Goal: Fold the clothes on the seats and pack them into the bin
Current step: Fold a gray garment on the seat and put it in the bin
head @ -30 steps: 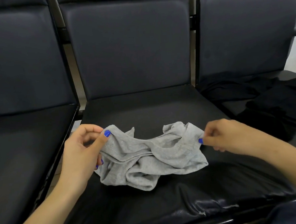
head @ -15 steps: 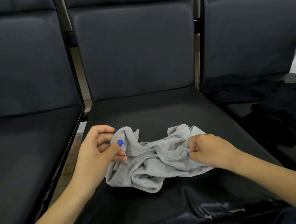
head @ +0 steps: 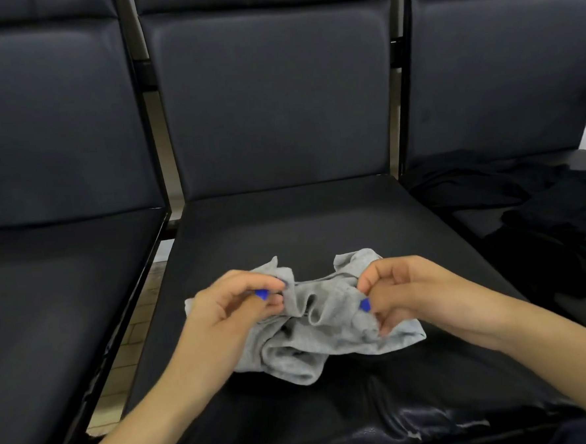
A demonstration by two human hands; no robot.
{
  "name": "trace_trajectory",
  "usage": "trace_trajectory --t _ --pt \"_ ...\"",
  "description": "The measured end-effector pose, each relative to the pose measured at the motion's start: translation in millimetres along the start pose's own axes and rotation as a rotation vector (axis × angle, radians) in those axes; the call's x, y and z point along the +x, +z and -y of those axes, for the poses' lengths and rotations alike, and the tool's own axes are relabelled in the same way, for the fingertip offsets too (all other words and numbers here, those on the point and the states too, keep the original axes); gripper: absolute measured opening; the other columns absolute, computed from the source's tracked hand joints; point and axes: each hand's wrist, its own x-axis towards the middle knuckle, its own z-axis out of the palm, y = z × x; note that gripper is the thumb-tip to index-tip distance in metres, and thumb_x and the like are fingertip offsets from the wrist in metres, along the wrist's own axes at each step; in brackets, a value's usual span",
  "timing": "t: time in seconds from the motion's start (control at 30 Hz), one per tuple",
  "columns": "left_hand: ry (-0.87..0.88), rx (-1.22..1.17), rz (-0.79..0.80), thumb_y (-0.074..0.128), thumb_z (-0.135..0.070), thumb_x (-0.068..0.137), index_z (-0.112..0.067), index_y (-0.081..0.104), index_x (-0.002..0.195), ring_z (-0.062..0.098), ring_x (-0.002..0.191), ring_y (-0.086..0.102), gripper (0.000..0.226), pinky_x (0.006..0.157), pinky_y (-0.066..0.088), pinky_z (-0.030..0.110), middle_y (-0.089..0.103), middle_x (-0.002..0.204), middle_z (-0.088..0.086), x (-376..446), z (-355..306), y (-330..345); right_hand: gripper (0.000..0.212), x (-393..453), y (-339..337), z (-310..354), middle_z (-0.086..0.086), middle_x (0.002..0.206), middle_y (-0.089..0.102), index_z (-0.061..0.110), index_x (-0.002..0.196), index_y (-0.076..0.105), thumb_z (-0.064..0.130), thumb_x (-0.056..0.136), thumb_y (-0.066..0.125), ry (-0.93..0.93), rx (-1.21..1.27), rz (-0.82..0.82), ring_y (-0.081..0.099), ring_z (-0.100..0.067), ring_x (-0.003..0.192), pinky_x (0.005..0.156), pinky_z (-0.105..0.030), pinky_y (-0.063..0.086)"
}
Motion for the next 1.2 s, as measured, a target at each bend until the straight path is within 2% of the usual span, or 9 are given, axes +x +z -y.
trace_trajectory --t 0.13,0.3,0.43,0.5,0.6,0.7,0.83,0.97,1.2 --pt "0.007 0.087 0.156 0.072 -0.018 0.079 -0.022 0.076 0.076 0.015 0.088 0.069 0.007 0.079 0.054 0.020 0.070 0.091 0.000 -9 5 13 0.010 -4 14 8 -0.011 0.074 0.066 0.010 0.081 0.062 0.009 0.073 0.067 0.011 0.146 0.110 0.065 -0.018 0.066 0.065 -0.025 0.054" --pt "0.013 0.114 0.229 0.068 -0.051 0.060 -0.035 0.073 0.091 0.004 0.097 0.065 0.035 0.079 0.048 0.011 0.066 0.102 -0.009 -16 9 21 0.007 -4 32 12 -0.011 0.075 0.069 0.008 0.086 0.057 0.003 0.088 0.061 -0.001 0.180 0.116 0.067 -0.018 0.070 0.069 -0.028 0.056" --pt "0.048 0.153 0.186 0.066 -0.046 0.069 -0.033 0.073 0.082 0.006 0.090 0.065 0.020 0.077 0.049 0.014 0.067 0.095 -0.007 -15 16 23 0.004 -5 36 14 -0.015 0.087 0.072 0.006 0.094 0.060 0.006 0.091 0.059 0.018 0.173 0.110 0.070 -0.027 0.078 0.072 -0.033 0.059" --pt "0.028 0.122 0.154 0.067 -0.029 0.084 -0.032 0.073 0.082 0.011 0.091 0.066 0.007 0.078 0.050 0.016 0.068 0.092 -0.005 -13 17 22 0.004 -5 35 15 -0.011 0.078 0.072 0.008 0.093 0.059 0.005 0.093 0.056 0.026 0.068 0.036 0.068 -0.026 0.063 0.056 -0.030 0.056" --pt "0.073 0.158 0.166 0.060 -0.017 0.086 -0.037 0.072 0.087 0.003 0.094 0.064 0.023 0.080 0.046 0.010 0.068 0.094 -0.013 -13 17 22 0.013 -3 28 11 0.000 0.055 0.061 0.019 0.084 0.060 0.008 0.091 0.056 -0.135 -0.247 -0.221 0.053 -0.015 0.043 0.039 -0.022 0.040" --pt "0.174 0.315 0.212 0.049 -0.035 0.071 -0.046 0.068 0.094 -0.001 0.099 0.060 0.031 0.080 0.044 0.007 0.064 0.100 -0.024 -16 18 22 0.019 -2 21 7 0.004 0.080 0.069 0.029 0.084 0.067 0.012 0.090 0.060 -0.301 -0.290 -0.295 0.062 -0.010 0.068 0.060 -0.019 0.048" --pt "0.332 0.474 0.287 0.043 -0.023 0.075 -0.036 0.068 0.096 -0.002 0.096 0.060 0.035 0.076 0.042 0.004 0.062 0.104 -0.022 -21 16 22 0.009 -6 25 8 0.007 0.096 0.070 0.023 0.094 0.070 0.019 0.088 0.065 -0.316 -0.311 -0.079 0.066 -0.004 0.090 0.085 -0.022 0.051" --pt "0.389 0.530 0.295 0.042 -0.017 0.080 -0.036 0.064 0.105 -0.001 0.098 0.060 0.039 0.078 0.043 0.005 0.059 0.106 -0.022 -22 14 22 0.028 -7 30 7 -0.001 0.091 0.069 0.024 0.098 0.069 0.040 0.074 0.068 -0.292 -0.334 0.000 0.067 -0.009 0.088 0.087 -0.029 0.054" --pt "0.197 0.310 0.177 0.051 0.002 0.089 -0.048 0.058 0.098 0.015 0.091 0.066 0.052 0.068 0.057 0.027 0.065 0.101 -0.014 -23 12 22 0.020 -4 23 4 -0.006 0.089 0.070 0.022 0.099 0.070 0.008 0.085 0.068 -0.232 -0.306 -0.035 0.068 -0.021 0.087 0.088 -0.036 0.055"
